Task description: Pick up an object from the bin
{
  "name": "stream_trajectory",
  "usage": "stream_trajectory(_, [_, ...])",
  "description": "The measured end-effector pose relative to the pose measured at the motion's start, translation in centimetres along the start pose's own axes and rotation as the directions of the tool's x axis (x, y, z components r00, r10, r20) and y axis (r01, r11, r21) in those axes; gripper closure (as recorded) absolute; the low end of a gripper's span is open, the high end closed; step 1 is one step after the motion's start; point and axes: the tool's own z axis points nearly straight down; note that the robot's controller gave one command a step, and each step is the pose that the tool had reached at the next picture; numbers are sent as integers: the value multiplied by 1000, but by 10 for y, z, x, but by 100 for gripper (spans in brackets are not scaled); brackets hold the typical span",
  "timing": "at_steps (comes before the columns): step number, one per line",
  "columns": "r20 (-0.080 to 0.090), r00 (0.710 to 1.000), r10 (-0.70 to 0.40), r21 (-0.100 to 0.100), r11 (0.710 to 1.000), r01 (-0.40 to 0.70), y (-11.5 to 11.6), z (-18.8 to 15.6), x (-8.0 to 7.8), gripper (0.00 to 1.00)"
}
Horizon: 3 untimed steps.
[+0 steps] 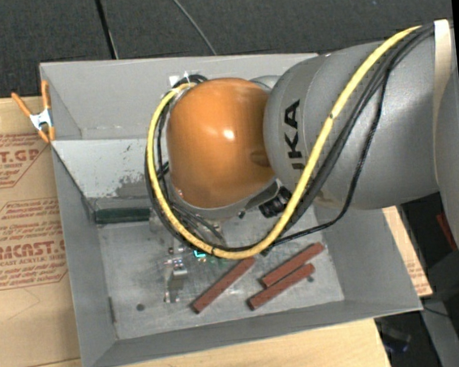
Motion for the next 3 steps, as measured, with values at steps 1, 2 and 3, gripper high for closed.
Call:
stream_trajectory(1, [7, 1000, 2, -2, 1000, -2, -1, -4, -2, 0])
stream_trajectory(2, [12, 999, 44, -4, 999, -44, -42, 58, -3, 0])
stream_trajectory(3, [5, 995, -99, 1, 995, 99, -58, 96, -10, 0])
